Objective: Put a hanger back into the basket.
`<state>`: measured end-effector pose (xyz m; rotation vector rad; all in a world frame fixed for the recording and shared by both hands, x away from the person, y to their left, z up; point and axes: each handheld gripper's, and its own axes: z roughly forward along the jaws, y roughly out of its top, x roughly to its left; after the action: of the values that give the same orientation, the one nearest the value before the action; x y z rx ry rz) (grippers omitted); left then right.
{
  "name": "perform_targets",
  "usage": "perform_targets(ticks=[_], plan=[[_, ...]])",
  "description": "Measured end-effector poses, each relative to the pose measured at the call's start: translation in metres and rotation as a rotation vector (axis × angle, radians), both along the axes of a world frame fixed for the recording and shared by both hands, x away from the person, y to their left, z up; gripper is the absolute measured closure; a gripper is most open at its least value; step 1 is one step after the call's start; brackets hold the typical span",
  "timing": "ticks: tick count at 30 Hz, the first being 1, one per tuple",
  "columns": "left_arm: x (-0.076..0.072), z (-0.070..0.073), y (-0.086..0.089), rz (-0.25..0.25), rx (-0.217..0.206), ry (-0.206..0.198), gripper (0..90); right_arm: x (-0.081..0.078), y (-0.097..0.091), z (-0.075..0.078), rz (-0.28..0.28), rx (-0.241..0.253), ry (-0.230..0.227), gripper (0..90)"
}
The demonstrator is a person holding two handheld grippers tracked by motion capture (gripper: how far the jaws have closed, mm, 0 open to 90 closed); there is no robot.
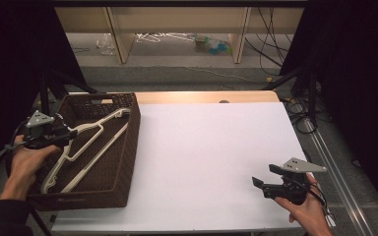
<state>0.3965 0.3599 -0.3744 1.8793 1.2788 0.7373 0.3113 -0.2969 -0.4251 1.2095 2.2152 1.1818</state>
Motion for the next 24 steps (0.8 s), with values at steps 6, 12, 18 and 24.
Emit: perform_targets(ticks=[6,12,18,24], plan=[[-0.01,0.012,-0.031,-0.082,-0.049,-0.068,48.8,0.001,0.001,-0.001,0.006,0.017,-0.011,22.1],[-0.022,0.022,-0.068,-0.169,-0.109,-0.119,42.1,-0.001,0.001,0.001,0.0,0.01,-0.003,22.1],[-0.033,0.023,-0.1,-0.236,-0.136,-0.145,35.0,-0.001,0.001,0.001,0.0,0.011,-0.018,22.1],[-0.045,0.019,-0.128,-0.293,-0.14,-0.159,29.3,-0.002,0.003,0.001,0.01,0.007,-0.018,22.0]])
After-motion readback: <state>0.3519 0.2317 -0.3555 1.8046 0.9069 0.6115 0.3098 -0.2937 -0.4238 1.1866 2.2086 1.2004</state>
